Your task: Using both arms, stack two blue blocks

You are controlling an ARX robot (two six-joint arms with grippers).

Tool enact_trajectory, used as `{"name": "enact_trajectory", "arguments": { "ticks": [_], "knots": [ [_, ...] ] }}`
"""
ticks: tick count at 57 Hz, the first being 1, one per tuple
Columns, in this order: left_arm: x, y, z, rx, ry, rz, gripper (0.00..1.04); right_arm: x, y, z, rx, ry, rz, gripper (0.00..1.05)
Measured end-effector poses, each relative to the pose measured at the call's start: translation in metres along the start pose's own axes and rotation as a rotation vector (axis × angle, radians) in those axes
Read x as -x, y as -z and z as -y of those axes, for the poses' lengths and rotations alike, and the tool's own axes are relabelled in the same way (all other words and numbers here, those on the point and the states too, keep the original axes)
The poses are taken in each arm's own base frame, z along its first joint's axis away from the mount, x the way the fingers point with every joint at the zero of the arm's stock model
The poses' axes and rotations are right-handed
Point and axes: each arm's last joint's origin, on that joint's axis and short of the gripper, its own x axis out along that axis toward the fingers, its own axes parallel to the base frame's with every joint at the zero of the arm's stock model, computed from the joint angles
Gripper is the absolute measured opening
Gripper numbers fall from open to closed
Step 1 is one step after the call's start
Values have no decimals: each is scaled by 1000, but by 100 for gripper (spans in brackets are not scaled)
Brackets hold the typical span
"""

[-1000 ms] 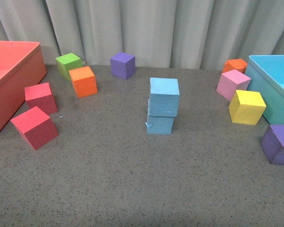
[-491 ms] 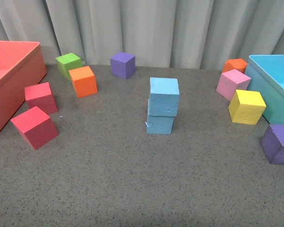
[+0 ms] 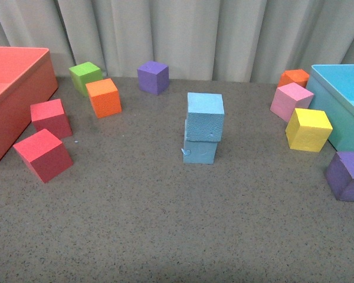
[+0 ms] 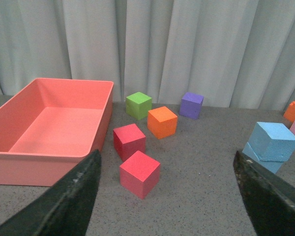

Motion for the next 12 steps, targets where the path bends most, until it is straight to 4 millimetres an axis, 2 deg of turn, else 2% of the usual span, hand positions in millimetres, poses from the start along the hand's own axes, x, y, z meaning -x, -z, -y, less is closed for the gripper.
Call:
{"name": "enact_trajectory", "arguments": {
  "ticks": [4, 12],
  "knots": [
    [0, 0, 0, 0, 0, 0, 98, 0, 0, 0, 0, 0, 0, 95],
    [0, 0, 0, -3, 0, 0, 98, 0, 0, 0, 0, 0, 0, 95]
  ]
}}
